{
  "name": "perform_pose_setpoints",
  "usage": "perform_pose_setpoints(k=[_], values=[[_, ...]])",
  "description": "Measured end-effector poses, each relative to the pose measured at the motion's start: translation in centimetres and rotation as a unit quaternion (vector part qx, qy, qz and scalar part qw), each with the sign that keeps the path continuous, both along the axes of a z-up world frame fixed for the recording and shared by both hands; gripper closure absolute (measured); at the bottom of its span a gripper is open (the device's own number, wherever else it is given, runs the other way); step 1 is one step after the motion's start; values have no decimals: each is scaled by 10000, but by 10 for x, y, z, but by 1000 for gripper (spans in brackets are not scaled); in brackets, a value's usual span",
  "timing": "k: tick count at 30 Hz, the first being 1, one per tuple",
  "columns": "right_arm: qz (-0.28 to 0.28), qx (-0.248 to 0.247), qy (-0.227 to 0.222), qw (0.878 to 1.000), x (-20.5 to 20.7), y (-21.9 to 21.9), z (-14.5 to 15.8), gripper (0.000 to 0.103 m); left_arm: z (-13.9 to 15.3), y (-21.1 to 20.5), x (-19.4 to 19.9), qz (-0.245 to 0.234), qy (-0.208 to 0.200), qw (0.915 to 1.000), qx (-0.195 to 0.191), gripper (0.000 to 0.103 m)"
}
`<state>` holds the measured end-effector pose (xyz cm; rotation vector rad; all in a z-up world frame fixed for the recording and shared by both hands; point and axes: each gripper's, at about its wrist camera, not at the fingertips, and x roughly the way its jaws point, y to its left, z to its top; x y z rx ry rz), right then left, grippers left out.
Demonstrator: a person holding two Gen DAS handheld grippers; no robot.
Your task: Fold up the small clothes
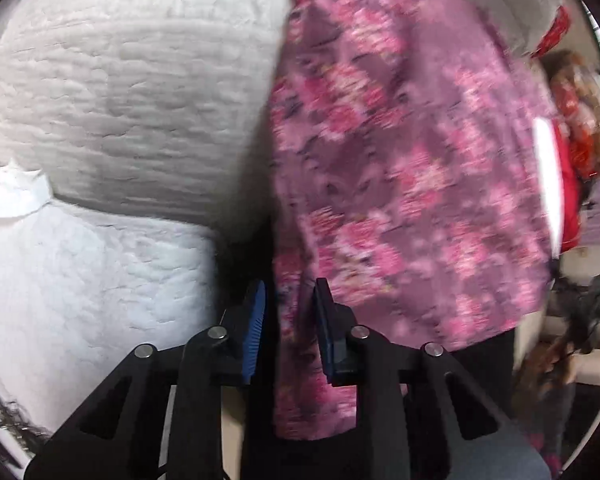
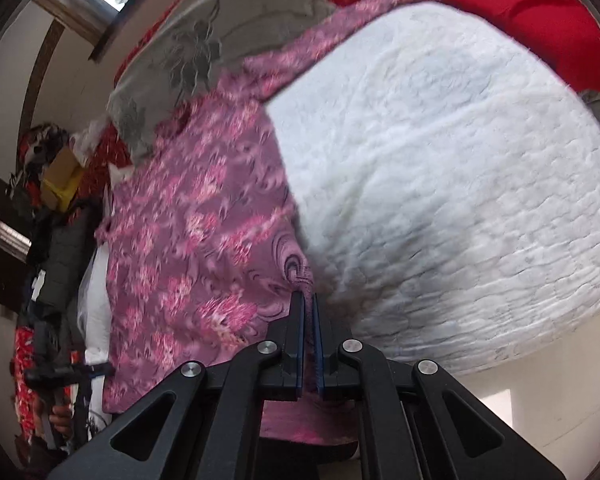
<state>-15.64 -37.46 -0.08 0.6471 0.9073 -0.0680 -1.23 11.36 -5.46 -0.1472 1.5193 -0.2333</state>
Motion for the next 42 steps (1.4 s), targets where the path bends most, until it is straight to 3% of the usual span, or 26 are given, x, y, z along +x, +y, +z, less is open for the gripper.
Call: perform_pose_setpoints(k=[3,5,8,12,18,25,29,34,35,36,37,38,42], values=[[88,-113,545,9984,10,3,-22,100,1,8,3,110,122,9999,-37,81],[79,-259,917,9954,14,2,-30,99,14,9,6,105,-72,9999,-95,81],[-93,-52,595,9982,19,-15,-14,94,45,1,20,-12,-555,9984,-65,79],[-626,-75,-22,9980,42,-66,27,91,68,-24,52,-22,-1088,9940,-116,49],[-1610,-12,-374,9862,109,-164,57,76,61,-93,130,-203,-1229,9922,-43,48],[-2577,504,-549,9634,202,-260,44,62,46,-153,196,-391,-1526,9873,185,48],[-2924,774,-524,9517,260,-296,17,62,44,-173,224,-461,-1800,9821,313,48],[-2895,678,-620,9528,302,-310,-1,60,48,-180,241,-475,-2077,9764,354,48],[-2878,602,-592,9540,306,-310,-2,61,49,-179,245,-433,-2100,9760,370,48],[-2861,445,-579,9554,308,-311,-1,69,51,-178,249,-396,-2117,9759,348,48],[-2844,351,-614,9561,308,-313,2,86,51,-178,254,-367,-2131,9758,333,48],[-2807,312,-678,9569,305,-316,6,91,53,-176,258,-320,-2161,9753,339,48],[-2918,-193,-931,9518,285,-327,33,94,53,-171,272,-112,-2198,9749,331,48]])
